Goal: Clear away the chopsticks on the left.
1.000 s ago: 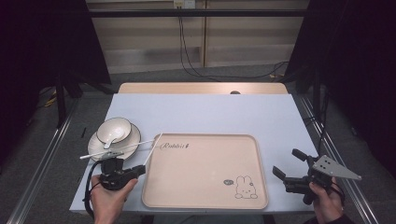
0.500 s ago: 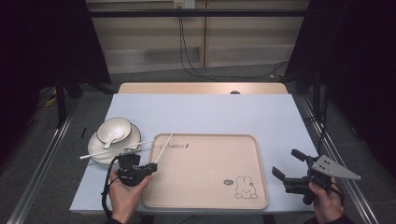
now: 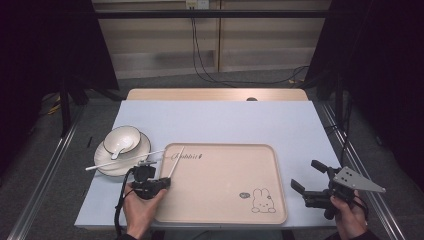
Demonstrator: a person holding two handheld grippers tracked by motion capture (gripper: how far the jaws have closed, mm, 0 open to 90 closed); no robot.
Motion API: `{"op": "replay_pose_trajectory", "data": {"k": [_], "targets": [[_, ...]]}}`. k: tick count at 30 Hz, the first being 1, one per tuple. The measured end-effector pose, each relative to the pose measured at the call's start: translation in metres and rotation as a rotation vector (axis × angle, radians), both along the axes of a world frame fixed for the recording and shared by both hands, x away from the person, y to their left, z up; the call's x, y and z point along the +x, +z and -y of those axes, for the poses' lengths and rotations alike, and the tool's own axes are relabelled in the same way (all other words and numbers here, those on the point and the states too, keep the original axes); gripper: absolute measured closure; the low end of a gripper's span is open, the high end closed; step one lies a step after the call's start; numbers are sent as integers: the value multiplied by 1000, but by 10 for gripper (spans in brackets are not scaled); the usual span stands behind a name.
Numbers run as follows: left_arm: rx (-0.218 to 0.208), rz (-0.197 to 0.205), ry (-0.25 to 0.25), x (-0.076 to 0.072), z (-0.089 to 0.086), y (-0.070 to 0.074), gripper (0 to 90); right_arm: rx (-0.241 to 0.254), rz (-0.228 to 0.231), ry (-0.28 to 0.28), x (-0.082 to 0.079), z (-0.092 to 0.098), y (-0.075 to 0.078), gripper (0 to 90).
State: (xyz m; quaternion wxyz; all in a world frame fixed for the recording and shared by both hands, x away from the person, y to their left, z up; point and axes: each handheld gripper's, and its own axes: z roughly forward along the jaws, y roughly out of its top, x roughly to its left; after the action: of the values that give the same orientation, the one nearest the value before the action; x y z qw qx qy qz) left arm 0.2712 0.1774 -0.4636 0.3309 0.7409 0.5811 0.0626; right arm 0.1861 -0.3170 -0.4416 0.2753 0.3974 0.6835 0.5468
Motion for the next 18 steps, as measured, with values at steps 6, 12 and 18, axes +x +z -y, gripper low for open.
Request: {"op": "replay_pose_trajectory", "data": {"k": [6, 12, 18], "targets": [[-5, 12, 4, -1, 2, -1, 805, -4, 3, -4, 0, 0, 0, 14], [-12, 13, -17, 0, 1, -1, 788, -2, 2, -1, 0, 0, 0, 14], [-57, 76, -102, -1, -2, 3, 652, -5, 4, 2, 0, 0, 0, 14]]}}
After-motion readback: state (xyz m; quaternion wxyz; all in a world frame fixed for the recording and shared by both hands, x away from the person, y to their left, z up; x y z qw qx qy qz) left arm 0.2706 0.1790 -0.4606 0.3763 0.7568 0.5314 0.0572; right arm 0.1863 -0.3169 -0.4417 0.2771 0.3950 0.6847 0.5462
